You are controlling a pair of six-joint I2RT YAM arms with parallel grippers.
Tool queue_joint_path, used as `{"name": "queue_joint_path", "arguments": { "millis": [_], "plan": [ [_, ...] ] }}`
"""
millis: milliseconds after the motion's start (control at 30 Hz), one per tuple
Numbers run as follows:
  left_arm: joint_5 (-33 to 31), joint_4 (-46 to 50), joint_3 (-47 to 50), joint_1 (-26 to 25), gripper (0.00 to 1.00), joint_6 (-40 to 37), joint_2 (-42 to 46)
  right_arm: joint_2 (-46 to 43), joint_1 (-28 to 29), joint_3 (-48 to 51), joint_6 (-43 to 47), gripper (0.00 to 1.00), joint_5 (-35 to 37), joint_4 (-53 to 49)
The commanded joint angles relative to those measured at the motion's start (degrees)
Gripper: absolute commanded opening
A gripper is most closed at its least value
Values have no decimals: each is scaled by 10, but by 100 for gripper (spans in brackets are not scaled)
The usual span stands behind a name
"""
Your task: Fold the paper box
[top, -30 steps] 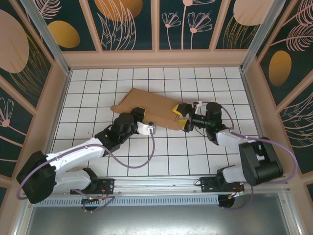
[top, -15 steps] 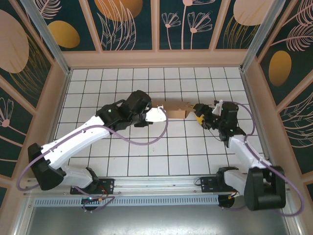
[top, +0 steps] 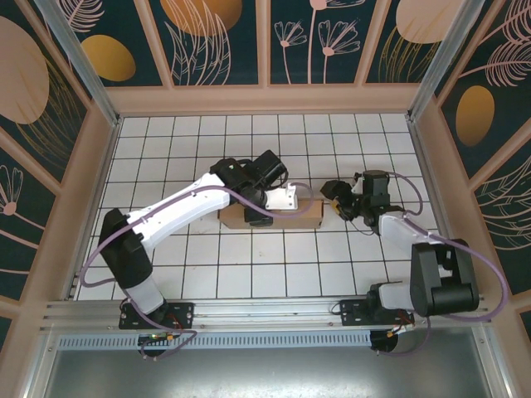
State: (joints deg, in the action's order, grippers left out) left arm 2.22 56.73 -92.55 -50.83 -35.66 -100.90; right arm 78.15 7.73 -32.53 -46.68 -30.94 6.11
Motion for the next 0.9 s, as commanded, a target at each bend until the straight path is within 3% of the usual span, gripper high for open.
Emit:
{"name": "queue_joint_path", "arguments": {
  "millis": [0,233,500,667,867],
  "plan": [
    [35,-1,-26,17,60,5,-37,22,6,-20,17,68,-3,11],
    [35,-43,-23,36,72,0,-52,40,7,-41,33,72,2,-1],
    [9,-176,125,35,72,9,11,-80,7,-82,68,75,159,-103],
    [0,-241,203,34,70,20,48,-145,16,-115,100,69,192,-149],
    [-12,-252,191,35,73,17,48,-150,89,-181,175,62,222,-220]
  ]
}}
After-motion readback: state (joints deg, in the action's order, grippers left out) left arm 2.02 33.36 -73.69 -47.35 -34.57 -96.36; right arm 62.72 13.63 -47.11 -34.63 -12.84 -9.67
